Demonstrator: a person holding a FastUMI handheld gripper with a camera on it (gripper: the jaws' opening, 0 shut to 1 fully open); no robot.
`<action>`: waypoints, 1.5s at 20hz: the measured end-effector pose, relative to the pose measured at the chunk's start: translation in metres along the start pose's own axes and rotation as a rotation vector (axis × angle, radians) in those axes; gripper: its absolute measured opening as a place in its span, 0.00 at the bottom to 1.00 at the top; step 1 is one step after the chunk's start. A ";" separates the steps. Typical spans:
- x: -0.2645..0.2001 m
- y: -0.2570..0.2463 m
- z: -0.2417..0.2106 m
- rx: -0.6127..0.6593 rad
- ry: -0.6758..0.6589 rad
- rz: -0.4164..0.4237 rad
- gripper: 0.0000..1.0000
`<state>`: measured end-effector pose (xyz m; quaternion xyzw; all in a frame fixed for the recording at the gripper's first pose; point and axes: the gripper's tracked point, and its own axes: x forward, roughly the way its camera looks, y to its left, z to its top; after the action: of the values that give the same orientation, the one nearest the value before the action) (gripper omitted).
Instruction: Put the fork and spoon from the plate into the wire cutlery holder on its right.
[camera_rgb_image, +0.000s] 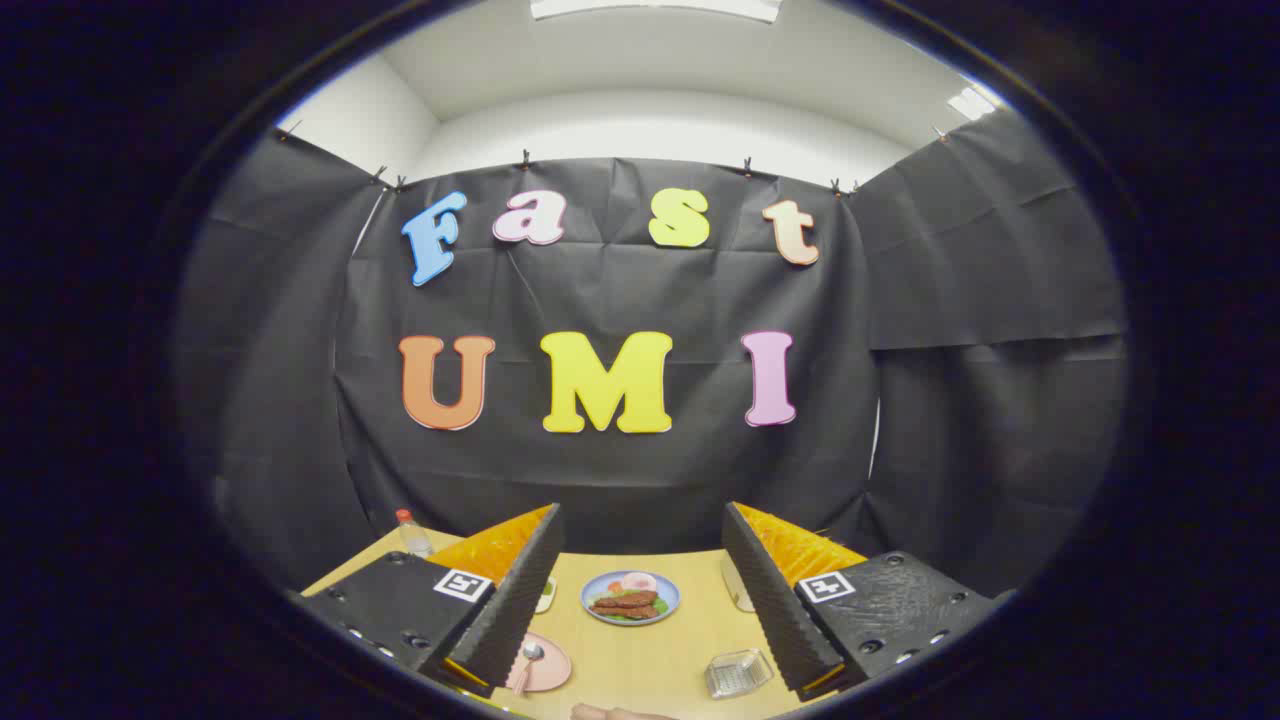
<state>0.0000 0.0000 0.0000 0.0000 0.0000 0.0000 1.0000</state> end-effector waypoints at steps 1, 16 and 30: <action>0.003 0.004 0.000 -0.003 0.002 0.001 0.95; 0.030 0.016 -0.062 -0.045 0.099 -0.030 0.95; 0.047 0.127 -0.264 -0.024 0.539 0.113 0.95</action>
<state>0.0470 0.1275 -0.2644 -0.0118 0.2661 0.0560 0.9622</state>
